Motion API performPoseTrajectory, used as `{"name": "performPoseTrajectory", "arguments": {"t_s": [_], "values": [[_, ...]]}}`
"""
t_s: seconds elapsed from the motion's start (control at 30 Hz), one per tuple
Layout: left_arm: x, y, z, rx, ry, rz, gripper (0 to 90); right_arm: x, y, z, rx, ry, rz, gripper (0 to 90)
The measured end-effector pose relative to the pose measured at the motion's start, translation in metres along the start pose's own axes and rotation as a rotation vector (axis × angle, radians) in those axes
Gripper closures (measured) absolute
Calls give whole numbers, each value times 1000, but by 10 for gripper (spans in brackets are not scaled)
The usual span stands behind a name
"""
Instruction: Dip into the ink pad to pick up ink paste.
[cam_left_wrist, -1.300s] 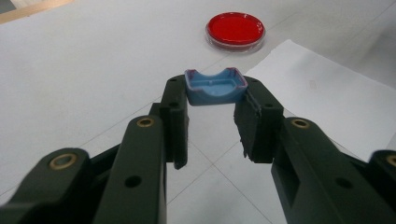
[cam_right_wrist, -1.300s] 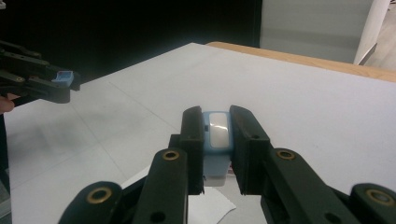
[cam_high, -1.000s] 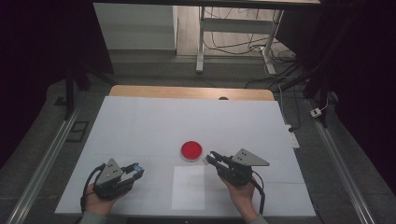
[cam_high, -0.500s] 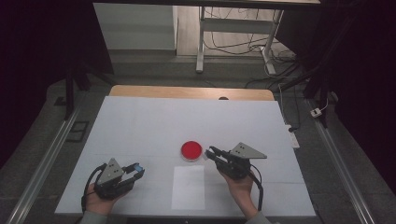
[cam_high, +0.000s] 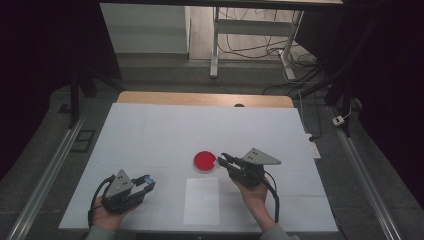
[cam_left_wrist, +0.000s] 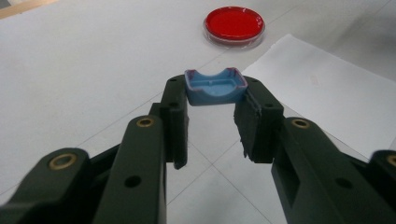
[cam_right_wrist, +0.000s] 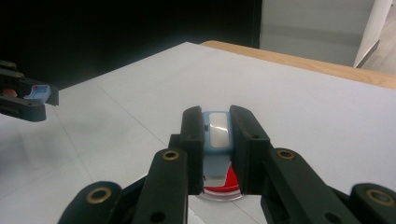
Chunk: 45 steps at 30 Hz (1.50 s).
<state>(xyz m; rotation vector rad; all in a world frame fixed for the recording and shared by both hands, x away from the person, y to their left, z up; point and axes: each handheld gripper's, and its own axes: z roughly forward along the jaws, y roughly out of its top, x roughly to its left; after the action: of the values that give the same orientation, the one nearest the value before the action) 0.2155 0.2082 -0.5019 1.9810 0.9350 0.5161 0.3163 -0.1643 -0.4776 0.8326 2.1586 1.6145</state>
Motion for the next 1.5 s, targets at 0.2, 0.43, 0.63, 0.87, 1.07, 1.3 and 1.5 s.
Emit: {"name": "performPoseTrajectory", "arguments": {"t_s": [0.2, 0.43, 0.63, 0.87, 1.07, 1.3, 1.5], "values": [[-1, 0, 2, 7, -3, 1, 654, -1, 3, 8, 21, 3, -15, 758], [-1, 0, 3, 8, -5, 7, 654, -2, 2, 22, 48, 2, -21, 758], [0, 0, 3, 7, -4, 5, 654, -3, 2, 33, 74, -6, -35, 758], [0, 0, 3, 7, -4, 4, 654, -2, 4, 44, 86, -13, -44, 758], [0, 0, 3, 8, -3, 5, 654, -3, 5, 51, 103, -19, -55, 758], [0, 0, 3, 4, 4, 5, 654, -1, 4, 59, 139, -25, -83, 758], [0, 0, 3, 6, 4, 6, 654, 0, 4, 64, 163, -31, -94, 758]]}}
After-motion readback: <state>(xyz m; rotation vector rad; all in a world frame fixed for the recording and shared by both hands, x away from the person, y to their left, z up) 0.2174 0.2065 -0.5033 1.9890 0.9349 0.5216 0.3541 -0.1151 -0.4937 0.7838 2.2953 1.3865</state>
